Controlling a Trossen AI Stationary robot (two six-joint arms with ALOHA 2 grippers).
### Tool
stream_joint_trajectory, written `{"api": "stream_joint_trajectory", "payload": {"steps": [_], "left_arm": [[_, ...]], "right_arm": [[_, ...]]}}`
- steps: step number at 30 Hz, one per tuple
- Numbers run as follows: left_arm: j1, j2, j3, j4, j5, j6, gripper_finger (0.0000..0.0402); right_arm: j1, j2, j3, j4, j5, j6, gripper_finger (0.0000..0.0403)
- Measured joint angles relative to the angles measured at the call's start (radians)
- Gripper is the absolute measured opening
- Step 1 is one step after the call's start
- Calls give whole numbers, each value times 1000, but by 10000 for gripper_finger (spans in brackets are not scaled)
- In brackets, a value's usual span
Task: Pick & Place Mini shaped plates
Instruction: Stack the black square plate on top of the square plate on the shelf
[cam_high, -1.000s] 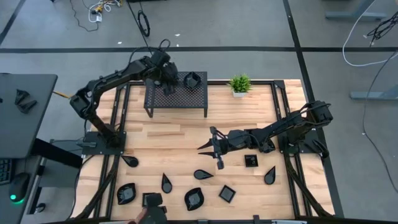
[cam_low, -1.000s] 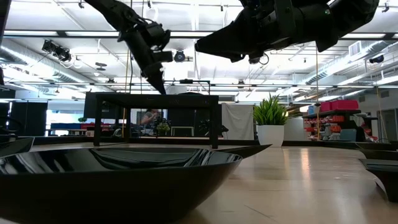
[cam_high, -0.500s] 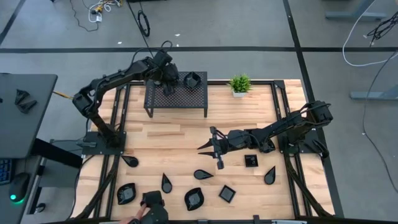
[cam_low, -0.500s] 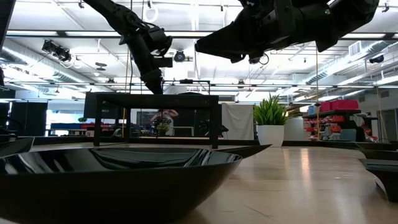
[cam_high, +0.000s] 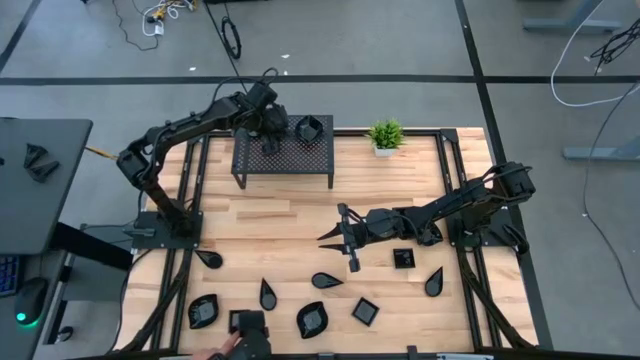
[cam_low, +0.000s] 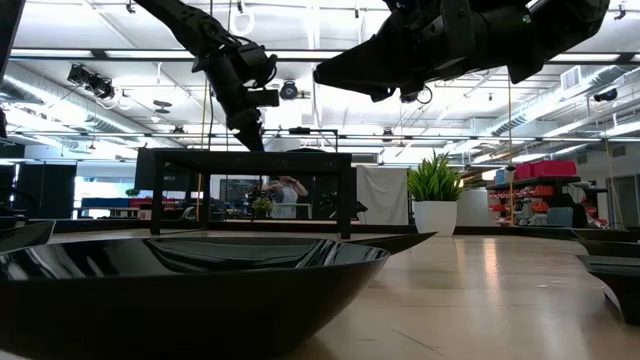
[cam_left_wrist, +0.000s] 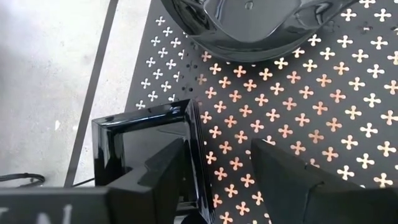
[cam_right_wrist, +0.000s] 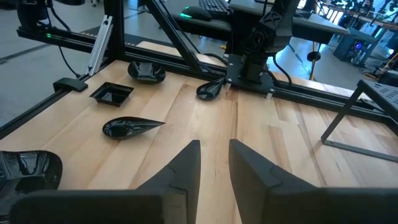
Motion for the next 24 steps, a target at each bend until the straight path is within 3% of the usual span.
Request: {"api": "stream_joint_trajectory", "payload": {"steps": [24], "left_arm": [[-17,-42,0,-69,39,30,183]], "right_arm": [[0,0,0,6,0,0,86]]}}
